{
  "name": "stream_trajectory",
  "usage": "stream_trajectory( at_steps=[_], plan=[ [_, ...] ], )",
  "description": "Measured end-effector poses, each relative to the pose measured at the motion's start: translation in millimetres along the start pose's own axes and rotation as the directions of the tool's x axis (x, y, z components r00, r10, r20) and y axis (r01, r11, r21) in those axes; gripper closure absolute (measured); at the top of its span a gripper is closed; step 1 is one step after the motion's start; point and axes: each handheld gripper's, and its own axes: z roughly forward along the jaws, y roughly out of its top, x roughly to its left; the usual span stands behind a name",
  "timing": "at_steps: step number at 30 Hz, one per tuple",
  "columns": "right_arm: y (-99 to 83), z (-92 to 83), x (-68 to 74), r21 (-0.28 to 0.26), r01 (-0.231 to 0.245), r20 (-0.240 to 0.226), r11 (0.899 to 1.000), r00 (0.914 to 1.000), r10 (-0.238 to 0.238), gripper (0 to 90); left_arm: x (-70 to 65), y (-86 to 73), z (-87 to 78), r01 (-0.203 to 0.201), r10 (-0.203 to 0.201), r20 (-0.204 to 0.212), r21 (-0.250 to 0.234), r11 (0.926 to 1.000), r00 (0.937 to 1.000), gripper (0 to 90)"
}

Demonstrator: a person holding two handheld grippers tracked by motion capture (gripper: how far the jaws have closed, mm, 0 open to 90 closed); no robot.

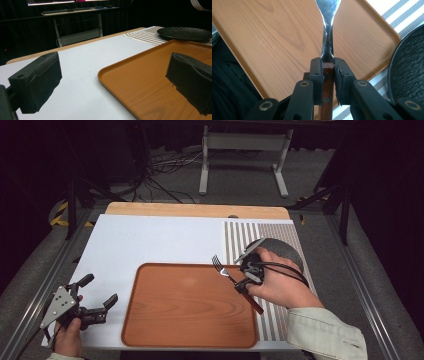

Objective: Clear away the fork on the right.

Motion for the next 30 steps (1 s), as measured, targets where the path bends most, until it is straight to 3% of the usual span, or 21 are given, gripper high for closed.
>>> stream_trajectory(
  at_steps=[3, 4, 7, 12, 30],
  plan=[
    [1.2, 2.6, 1.7, -0.007, -0.031, -0.003, 0.999, 0.9995, 0.031, 78.6, -0.1, 0.0, 0.0, 0.001, -0.001, 0.000, 0.000, 1.0000, 1.0000, 0.8],
    [3.2, 5.6, 4.2, -0.005, -0.089, -0.016, 0.996, 0.9959, 0.089, 78.6, -0.2, 0.1, 0.1, 0.000, 0.000, 0.000, -0.001, 1.0000, 1.0000, 0.8],
    [4.5, 7.8, 4.4, -0.010, -0.110, -0.017, 0.994, 0.9938, 0.110, 78.5, -0.2, 0.4, -0.2, 0.000, 0.000, 0.001, 0.000, 1.0000, 1.0000, 0.8],
    [7.5, 16.3, 4.4, 0.000, -0.205, -0.010, 0.979, 0.9787, 0.205, 78.6, 0.3, 0.1, -0.2, 0.001, -0.001, -0.001, -0.003, 1.0000, 1.0000, 0.8],
    [6.4, 41.1, 2.4, 0.046, -0.290, -0.013, 0.956, 0.9567, 0.291, 78.5, 0.7, 0.2, -0.2, 0.000, 0.000, -0.002, -0.005, 1.0000, 1.0000, 0.8]
  ],
)
